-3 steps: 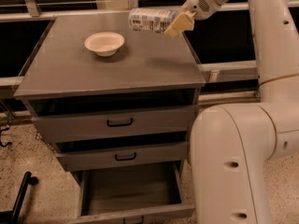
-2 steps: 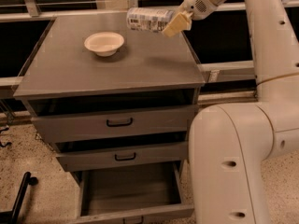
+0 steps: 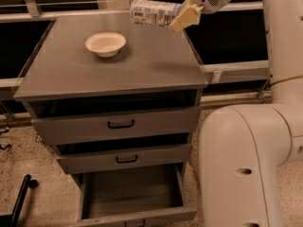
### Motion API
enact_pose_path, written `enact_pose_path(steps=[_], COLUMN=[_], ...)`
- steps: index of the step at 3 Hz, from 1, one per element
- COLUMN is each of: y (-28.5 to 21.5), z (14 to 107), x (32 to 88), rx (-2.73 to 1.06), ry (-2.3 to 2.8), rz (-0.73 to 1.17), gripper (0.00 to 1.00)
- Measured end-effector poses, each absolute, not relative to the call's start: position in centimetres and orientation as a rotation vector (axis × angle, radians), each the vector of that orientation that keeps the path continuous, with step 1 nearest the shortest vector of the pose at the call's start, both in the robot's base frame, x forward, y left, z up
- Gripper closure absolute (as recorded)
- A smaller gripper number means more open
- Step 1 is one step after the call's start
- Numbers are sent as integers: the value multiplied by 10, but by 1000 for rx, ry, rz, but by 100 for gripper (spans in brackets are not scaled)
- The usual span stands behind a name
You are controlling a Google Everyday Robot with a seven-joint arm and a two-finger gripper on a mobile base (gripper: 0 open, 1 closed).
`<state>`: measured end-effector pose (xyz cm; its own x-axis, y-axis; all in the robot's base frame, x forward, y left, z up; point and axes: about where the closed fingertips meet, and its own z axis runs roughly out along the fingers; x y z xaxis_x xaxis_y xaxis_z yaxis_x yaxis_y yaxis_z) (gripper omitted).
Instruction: Place blue plastic bottle into bottom drawer
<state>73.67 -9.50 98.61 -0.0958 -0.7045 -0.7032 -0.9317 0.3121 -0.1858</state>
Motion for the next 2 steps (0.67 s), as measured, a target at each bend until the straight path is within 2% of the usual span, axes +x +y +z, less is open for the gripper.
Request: enact_pose_path(steps=[2], y=[-141], z=[1024], x=[681], rx=[-1511], ry=[1695], rz=[371], gripper=[100])
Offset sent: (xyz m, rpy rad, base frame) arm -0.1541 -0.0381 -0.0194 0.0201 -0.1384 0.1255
